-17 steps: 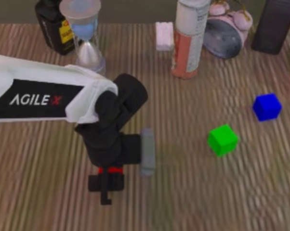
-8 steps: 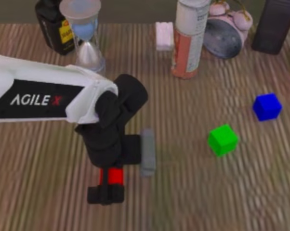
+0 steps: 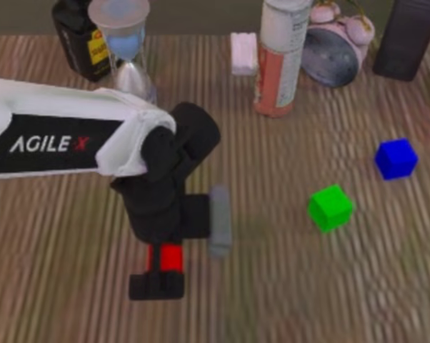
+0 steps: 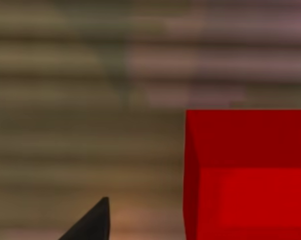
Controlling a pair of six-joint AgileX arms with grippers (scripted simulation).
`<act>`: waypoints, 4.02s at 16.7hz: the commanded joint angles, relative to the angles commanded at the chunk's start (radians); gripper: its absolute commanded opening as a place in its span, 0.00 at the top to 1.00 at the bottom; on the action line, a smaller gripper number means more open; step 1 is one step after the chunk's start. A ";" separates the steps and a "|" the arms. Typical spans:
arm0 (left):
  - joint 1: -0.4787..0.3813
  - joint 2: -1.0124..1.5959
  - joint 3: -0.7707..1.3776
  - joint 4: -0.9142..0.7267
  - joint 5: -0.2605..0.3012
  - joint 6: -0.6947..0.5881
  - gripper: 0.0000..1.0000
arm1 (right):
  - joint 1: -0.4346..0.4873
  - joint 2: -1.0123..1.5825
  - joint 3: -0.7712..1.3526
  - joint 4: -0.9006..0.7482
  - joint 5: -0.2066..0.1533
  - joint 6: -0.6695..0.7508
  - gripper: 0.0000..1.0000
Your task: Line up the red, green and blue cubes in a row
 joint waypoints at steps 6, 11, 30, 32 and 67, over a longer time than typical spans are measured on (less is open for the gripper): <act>0.018 -0.092 0.112 -0.214 0.000 -0.002 0.00 | 0.000 0.000 0.000 0.000 0.000 0.000 0.00; 0.014 -0.096 0.116 -0.221 0.000 -0.003 0.00 | 0.000 0.000 0.000 0.000 0.000 0.000 0.00; 0.549 -1.479 -0.911 0.488 -0.030 -0.646 0.00 | 0.330 1.564 1.171 -0.815 -0.001 -0.018 0.00; 0.592 -1.618 -1.005 0.575 -0.028 -0.727 0.00 | 0.366 1.742 1.302 -0.905 0.000 -0.020 0.00; 0.670 -1.914 -1.159 0.789 -0.016 -0.920 0.00 | 0.446 2.201 1.446 -0.815 0.003 -0.021 0.60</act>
